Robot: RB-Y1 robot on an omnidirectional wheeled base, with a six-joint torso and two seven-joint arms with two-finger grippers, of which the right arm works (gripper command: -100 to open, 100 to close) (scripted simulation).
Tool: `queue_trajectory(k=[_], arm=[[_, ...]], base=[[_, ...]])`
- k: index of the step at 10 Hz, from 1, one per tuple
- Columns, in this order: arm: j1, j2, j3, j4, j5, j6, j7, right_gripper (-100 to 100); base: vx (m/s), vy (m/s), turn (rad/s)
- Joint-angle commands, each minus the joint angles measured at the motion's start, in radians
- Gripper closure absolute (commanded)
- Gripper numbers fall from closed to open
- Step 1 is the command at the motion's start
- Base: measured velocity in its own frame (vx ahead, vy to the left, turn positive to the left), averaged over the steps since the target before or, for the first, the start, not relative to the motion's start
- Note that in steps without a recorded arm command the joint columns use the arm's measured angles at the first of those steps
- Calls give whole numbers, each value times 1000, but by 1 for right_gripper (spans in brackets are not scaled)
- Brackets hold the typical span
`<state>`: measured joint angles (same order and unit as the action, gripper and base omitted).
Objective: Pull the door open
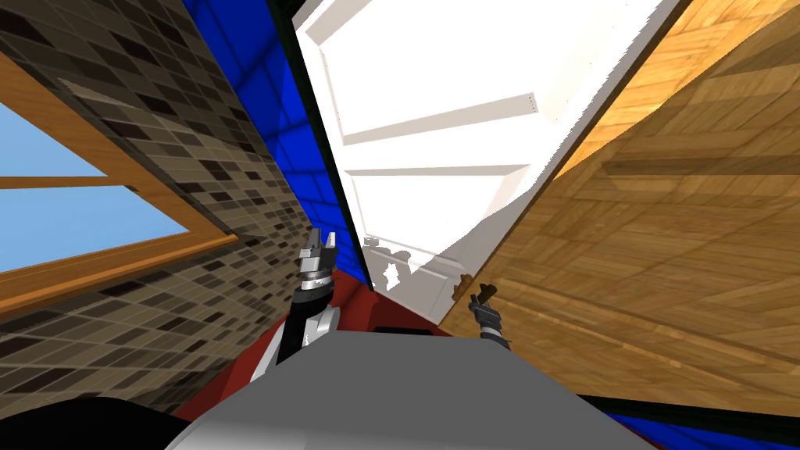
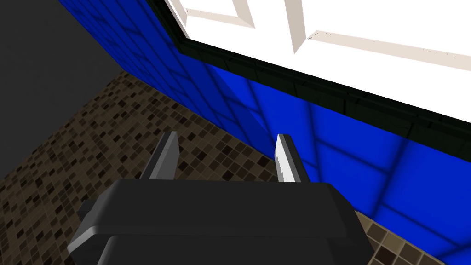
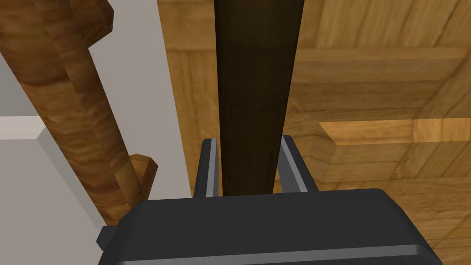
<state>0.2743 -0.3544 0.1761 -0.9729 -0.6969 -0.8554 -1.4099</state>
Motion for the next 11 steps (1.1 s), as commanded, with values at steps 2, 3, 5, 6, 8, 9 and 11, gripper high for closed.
queue_trajectory(k=[2,3,5,6,8,9,11], arm=[[24,-5,-12,12,-6,1,3,100],[30,-7,-15,15,-7,1,3,100],[35,-9,-18,19,-9,1,3,100],[35,-9,-18,19,-9,1,3,100],[57,-16,-31,33,-14,1,3,100],[57,-16,-31,33,-14,1,3,100],[57,-16,-31,33,-14,1,3,100]], base=[[-127,24,-20],[-97,9,-39],[-72,-3,-37],[-19,-12,0],[-121,-5,-31],[-85,17,-17],[-24,11,-20]])
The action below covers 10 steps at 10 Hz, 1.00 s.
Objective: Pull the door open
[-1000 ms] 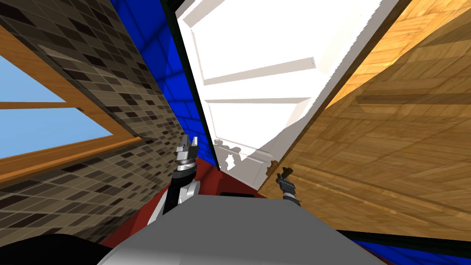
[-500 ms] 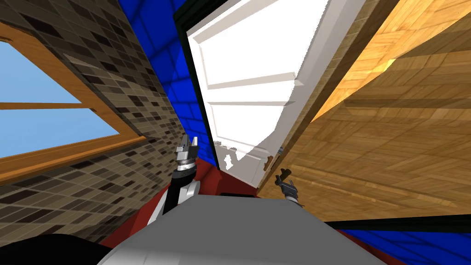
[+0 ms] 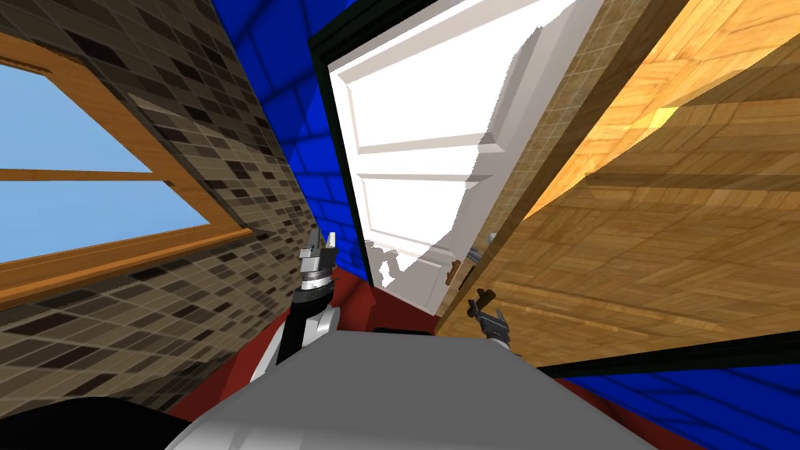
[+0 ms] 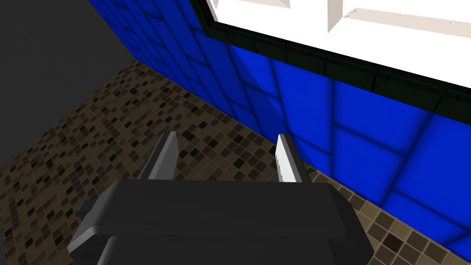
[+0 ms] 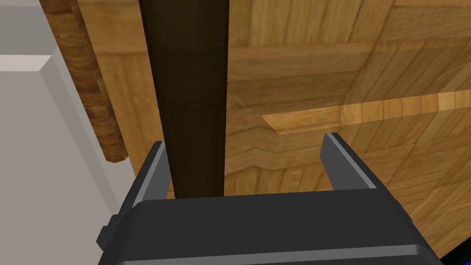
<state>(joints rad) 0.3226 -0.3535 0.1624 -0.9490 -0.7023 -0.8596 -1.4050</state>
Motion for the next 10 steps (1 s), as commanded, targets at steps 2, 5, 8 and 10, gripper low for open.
queue_trajectory(k=[2,5,8,10], arm=[[28,-23,-31,23,-13,5,-2,100],[37,-26,-38,30,-15,5,-2,100],[47,-29,-44,37,-18,4,-2,100],[55,-31,-51,44,-20,4,-2,100]], base=[[-132,27,8],[-64,14,-21],[-71,7,-4],[-56,7,-4]])
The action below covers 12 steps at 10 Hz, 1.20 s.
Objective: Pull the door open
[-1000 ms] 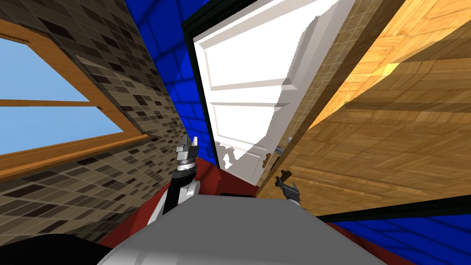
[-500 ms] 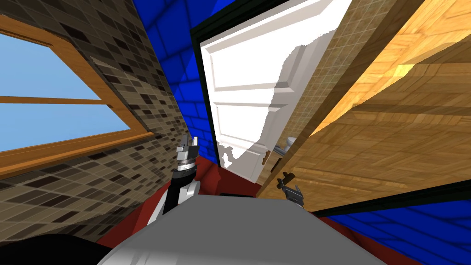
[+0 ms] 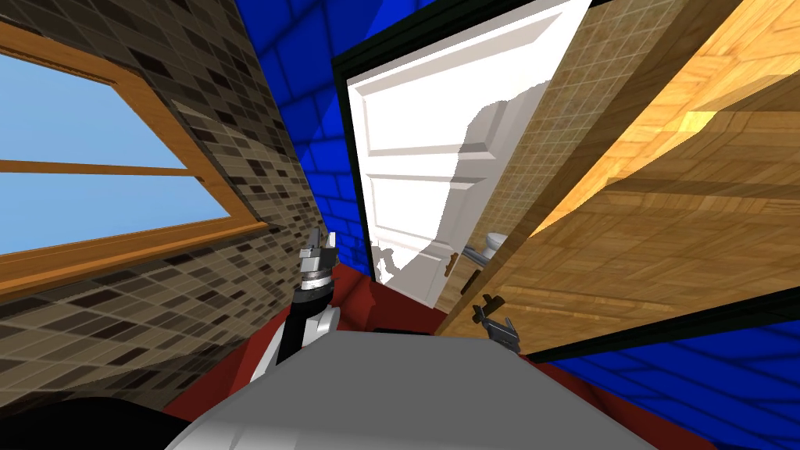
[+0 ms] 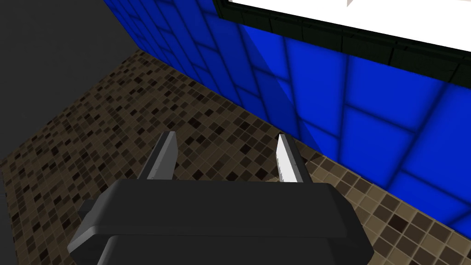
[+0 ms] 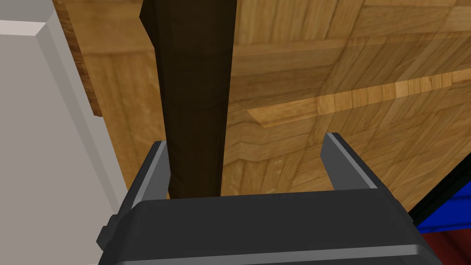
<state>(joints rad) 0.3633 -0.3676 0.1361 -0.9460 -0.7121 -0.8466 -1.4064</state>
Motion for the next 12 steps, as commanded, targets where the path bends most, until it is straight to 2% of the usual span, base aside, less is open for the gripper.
queue_trajectory(k=[1,12], arm=[[14,-17,-25,41,-10,-9,-1,100],[18,-18,-28,44,-11,-9,-1,100]], base=[[-36,12,4],[-8,2,-4]])
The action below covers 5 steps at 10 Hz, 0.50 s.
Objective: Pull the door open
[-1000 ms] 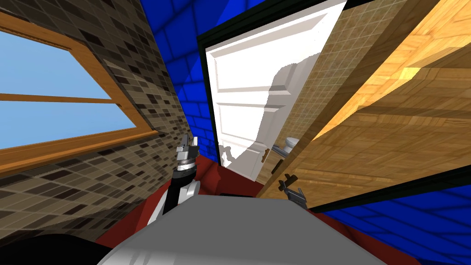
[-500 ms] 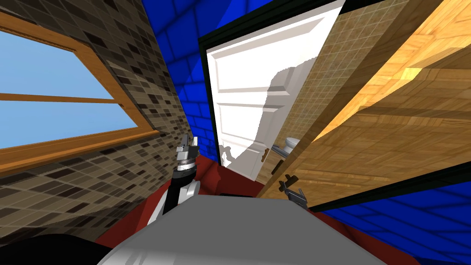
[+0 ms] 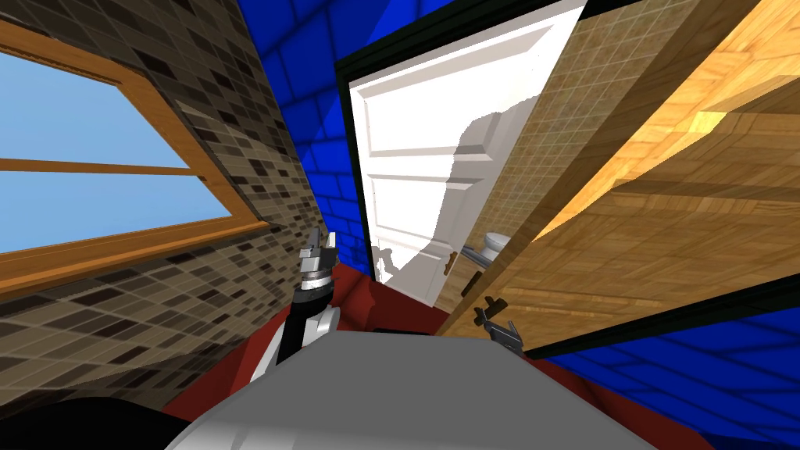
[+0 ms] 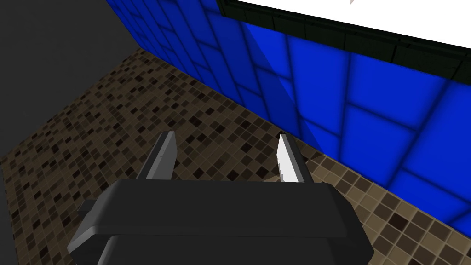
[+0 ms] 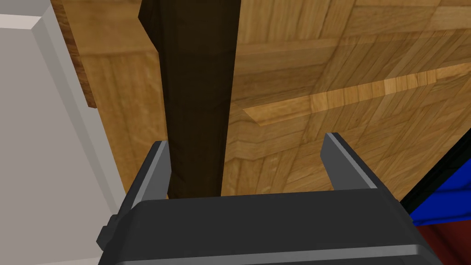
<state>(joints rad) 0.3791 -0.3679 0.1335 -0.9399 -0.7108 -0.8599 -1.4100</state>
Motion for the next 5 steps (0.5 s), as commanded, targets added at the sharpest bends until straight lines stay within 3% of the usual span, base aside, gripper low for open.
queue_trajectory(k=[1,2,5], arm=[[2,-18,-25,38,-12,5,3,100],[-29,-13,30,39,19,-33,-31,100],[-22,-43,76,26,47,-70,-75,100]], base=[[-13,-3,0],[-122,11,254],[-208,-77,226]])
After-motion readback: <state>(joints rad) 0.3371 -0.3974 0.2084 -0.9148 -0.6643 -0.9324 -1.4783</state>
